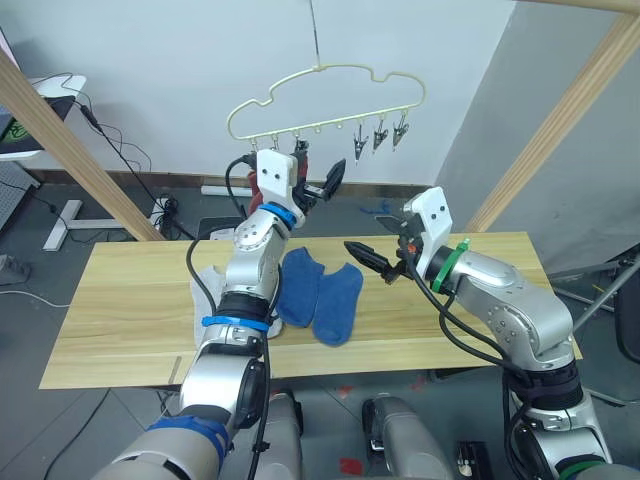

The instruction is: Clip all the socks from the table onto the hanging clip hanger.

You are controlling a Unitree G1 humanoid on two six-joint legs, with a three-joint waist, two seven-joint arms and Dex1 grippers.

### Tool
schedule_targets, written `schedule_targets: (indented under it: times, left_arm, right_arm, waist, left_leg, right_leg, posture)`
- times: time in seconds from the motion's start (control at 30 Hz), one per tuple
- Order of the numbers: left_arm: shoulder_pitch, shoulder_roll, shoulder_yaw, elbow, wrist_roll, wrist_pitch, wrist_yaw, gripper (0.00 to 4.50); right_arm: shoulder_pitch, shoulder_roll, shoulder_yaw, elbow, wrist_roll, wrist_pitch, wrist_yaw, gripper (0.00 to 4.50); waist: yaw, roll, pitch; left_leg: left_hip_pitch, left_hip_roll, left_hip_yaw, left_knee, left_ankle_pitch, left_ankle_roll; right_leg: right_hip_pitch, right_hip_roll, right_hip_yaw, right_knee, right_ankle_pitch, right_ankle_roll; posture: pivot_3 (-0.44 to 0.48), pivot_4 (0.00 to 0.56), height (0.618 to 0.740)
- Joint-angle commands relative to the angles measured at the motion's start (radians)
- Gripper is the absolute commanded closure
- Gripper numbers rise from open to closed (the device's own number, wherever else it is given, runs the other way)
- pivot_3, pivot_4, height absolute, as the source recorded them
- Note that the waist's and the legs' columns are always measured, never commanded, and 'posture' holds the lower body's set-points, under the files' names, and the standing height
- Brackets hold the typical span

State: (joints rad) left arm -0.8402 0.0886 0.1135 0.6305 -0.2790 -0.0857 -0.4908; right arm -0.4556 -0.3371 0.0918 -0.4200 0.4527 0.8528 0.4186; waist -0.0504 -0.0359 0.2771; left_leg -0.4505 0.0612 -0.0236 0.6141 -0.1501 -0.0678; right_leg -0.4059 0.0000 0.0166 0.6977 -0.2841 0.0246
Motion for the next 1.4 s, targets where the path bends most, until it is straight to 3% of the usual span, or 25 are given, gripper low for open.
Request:
schedule_targets:
  times: [0.03,0.4,0.63,0.8,1.0,1.4]
  left_arm:
    - [-0.015,-0.033,-0.018,-0.043,-0.019,0.003,-0.034,0.00]
    - [0.145,-0.034,-0.063,-0.375,-0.076,0.240,-0.050,0.00]
    - [0.224,0.053,-0.009,-0.425,0.009,0.193,0.084,0.00]
    - [0.262,0.073,-0.003,-0.461,0.022,0.177,0.112,0.00]
    - [0.279,0.042,-0.016,-0.489,0.048,0.163,0.171,1.70]
    - [0.149,0.032,0.003,-0.294,0.081,0.038,0.232,1.70]
  right_arm:
    - [0.011,-0.019,-0.043,-0.059,0.018,0.004,-0.002,0.02]
    - [0.019,-0.038,-0.054,-0.031,0.007,-0.021,0.008,0.02]
    - [0.034,0.028,0.015,-0.052,-0.029,-0.056,-0.039,0.02]
    - [0.047,0.071,0.024,-0.085,-0.052,-0.072,-0.085,0.02]
    - [0.053,0.083,0.015,-0.085,-0.049,-0.082,-0.092,0.00]
    - [0.042,0.088,0.010,-0.120,-0.034,-0.055,-0.109,0.00]
  waist:
    - [-0.006,0.000,0.000]
    - [-0.034,0.000,0.000]
    - [-0.038,0.000,0.000]
    - [-0.024,0.000,0.000]
    - [-0.003,0.000,0.000]
    - [-0.007,0.000,0.000]
  left_leg:
    - [0.000,0.000,0.000,0.000,0.000,0.000]
    - [0.000,0.000,0.000,0.000,0.000,0.000]
    - [0.002,0.002,0.000,0.000,0.000,0.000]
    - [0.001,0.002,0.000,0.000,0.000,0.000]
    - [0.001,0.002,-0.001,0.000,0.000,0.000]
    - [0.001,0.001,0.000,0.000,0.000,0.001]
  right_leg:
    - [0.000,0.000,0.000,0.000,0.000,-0.001]
    - [0.000,0.000,0.001,0.001,0.000,0.000]
    - [0.000,0.002,0.002,0.002,-0.001,0.002]
    - [0.000,0.002,0.002,0.001,-0.001,0.002]
    - [0.000,0.002,0.001,0.000,-0.001,0.002]
    - [0.000,0.002,0.002,-0.001,-0.001,0.003]
  posture:
    - [-0.150,0.178,0.740]
    - [-0.168,0.222,0.740]
    - [-0.128,0.235,0.740]
    - [-0.107,0.252,0.740]
    - [-0.101,0.259,0.740]
    - [-0.137,0.267,0.740]
